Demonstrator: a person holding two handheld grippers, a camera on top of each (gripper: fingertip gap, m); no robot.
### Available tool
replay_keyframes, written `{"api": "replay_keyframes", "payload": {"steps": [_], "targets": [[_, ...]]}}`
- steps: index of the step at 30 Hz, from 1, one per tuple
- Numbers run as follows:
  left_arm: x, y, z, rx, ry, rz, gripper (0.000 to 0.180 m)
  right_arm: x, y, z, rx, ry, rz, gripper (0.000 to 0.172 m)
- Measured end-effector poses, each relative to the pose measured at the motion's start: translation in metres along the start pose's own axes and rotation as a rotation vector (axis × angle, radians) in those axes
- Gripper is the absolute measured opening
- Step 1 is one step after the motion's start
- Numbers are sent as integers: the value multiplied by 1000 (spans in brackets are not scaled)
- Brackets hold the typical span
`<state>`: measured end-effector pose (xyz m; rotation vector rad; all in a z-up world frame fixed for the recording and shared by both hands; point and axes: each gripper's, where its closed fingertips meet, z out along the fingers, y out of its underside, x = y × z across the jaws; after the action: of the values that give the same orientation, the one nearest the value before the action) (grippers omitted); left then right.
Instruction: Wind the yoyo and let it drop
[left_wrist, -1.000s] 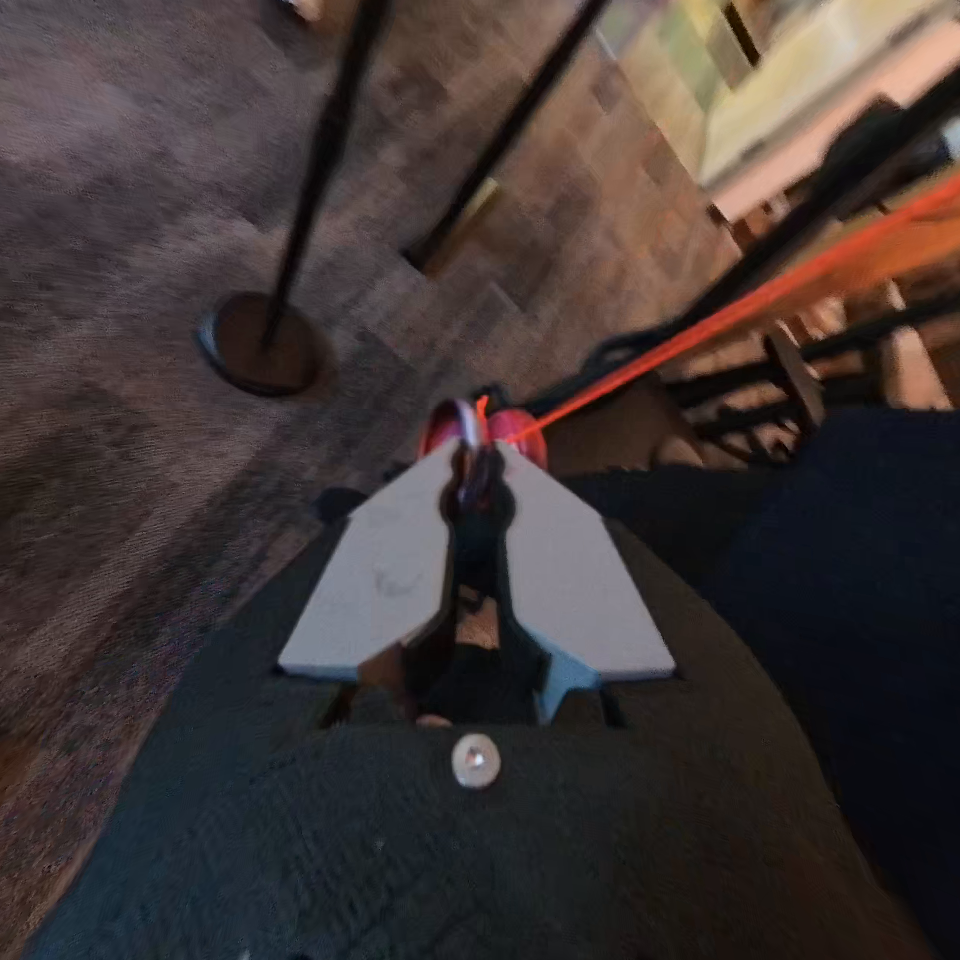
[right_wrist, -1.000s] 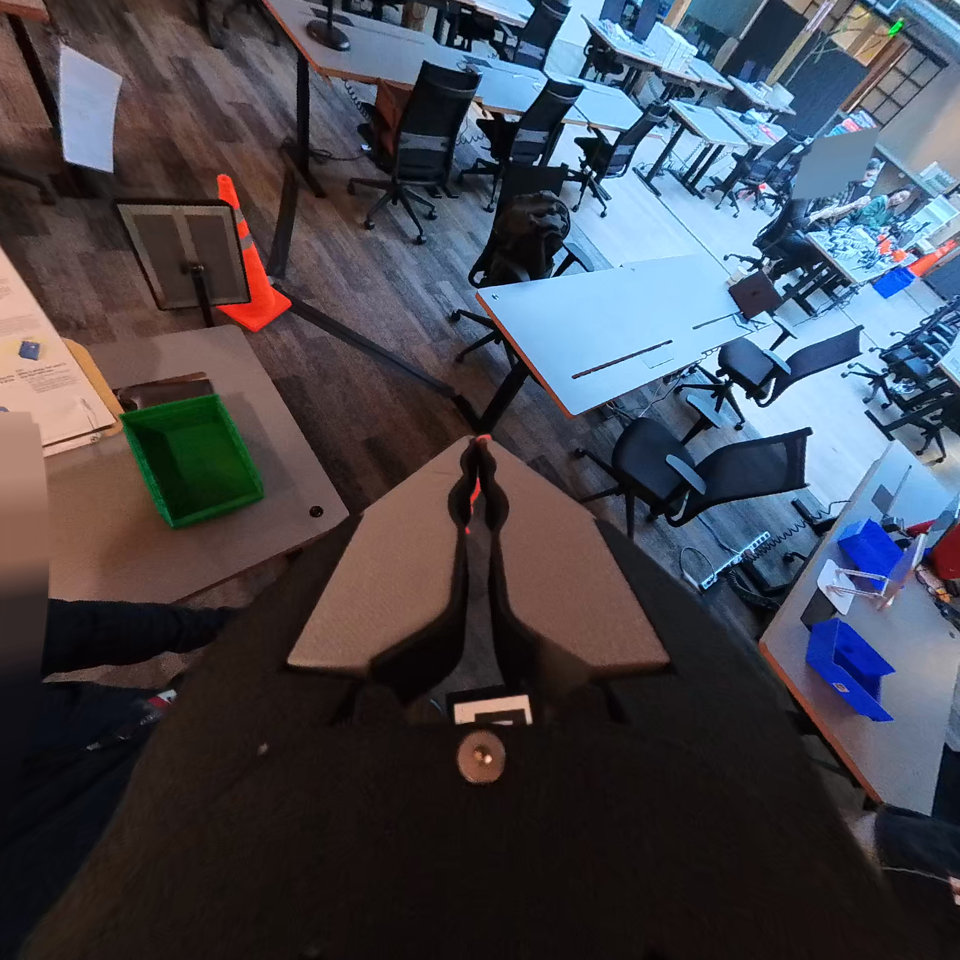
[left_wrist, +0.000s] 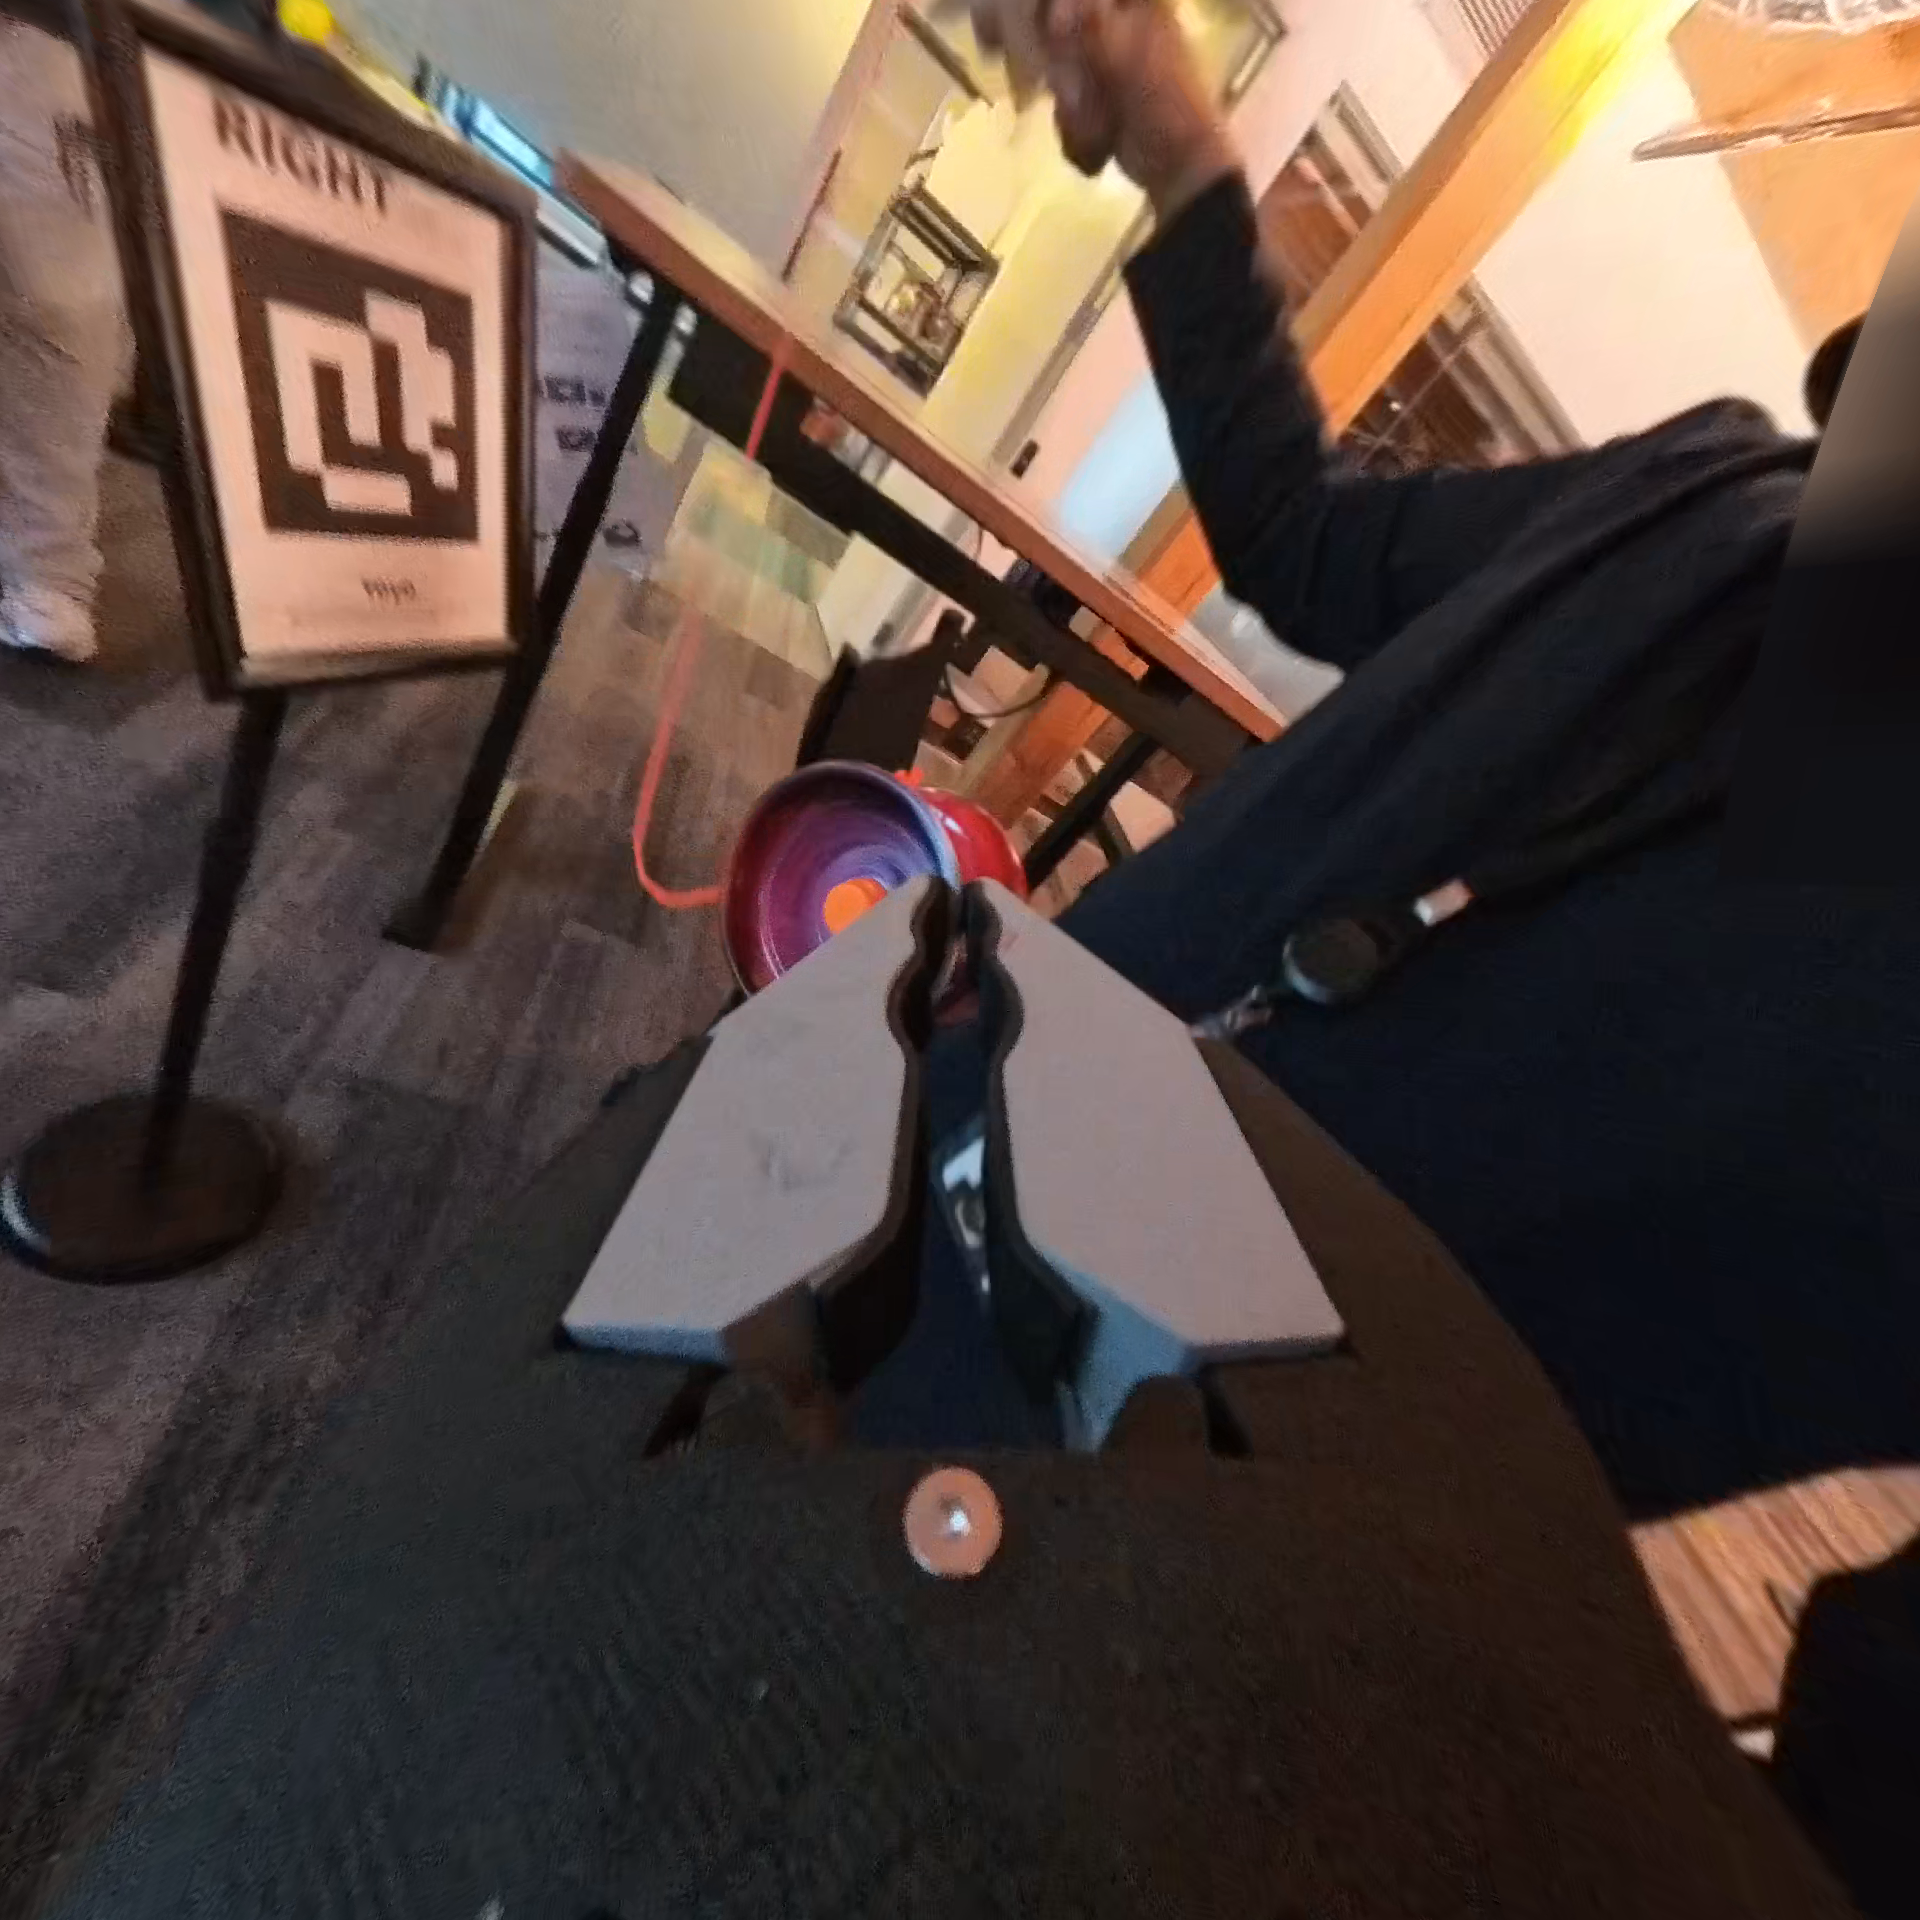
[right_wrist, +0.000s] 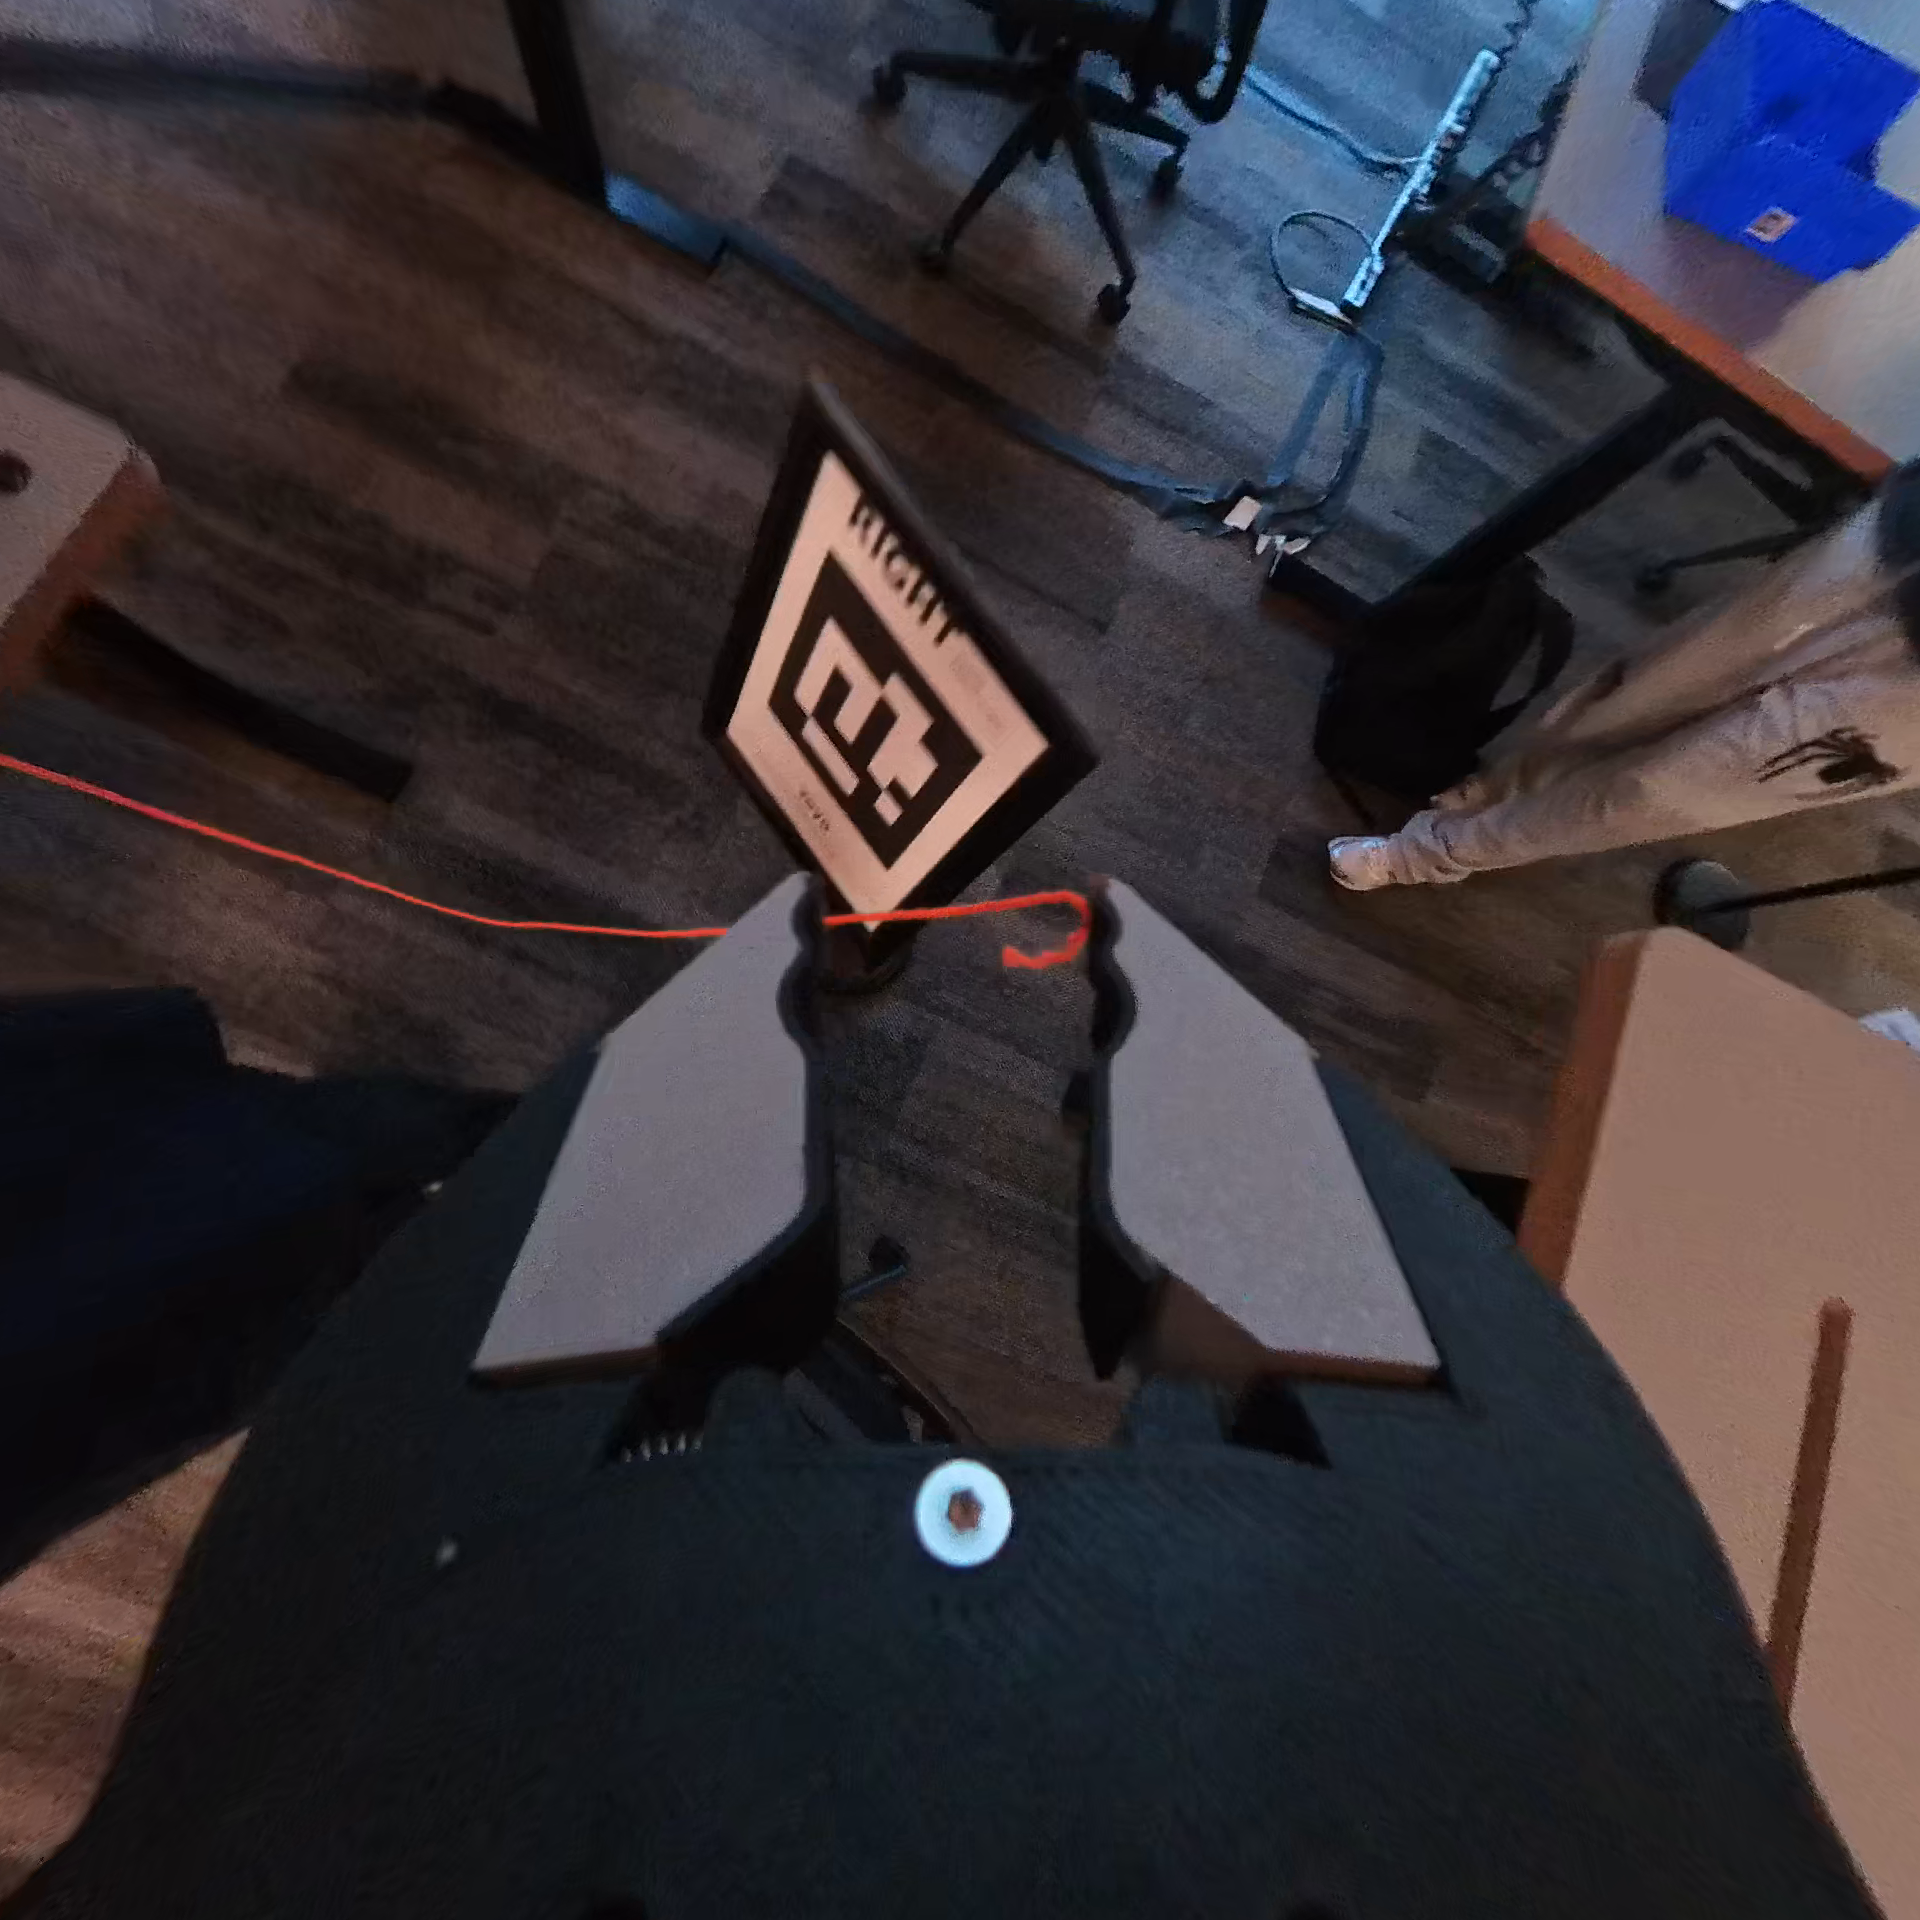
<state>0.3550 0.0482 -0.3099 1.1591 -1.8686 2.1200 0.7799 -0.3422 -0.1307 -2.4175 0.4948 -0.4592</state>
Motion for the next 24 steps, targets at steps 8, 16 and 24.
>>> {"api": "replay_keyframes", "payload": {"steps": [8, 16, 24], "targets": [[44, -133, 2, 204, 20, 80, 2, -78, 48, 40, -21, -4, -144, 61], [-9, -179, -167, 541, -449, 113, 1, -73, 120, 40, 131, -380, 149, 62], [-31, -139, -247, 605, -628, -22, 1, 25, 208, 34, 253, -180, 569, 63]]}}
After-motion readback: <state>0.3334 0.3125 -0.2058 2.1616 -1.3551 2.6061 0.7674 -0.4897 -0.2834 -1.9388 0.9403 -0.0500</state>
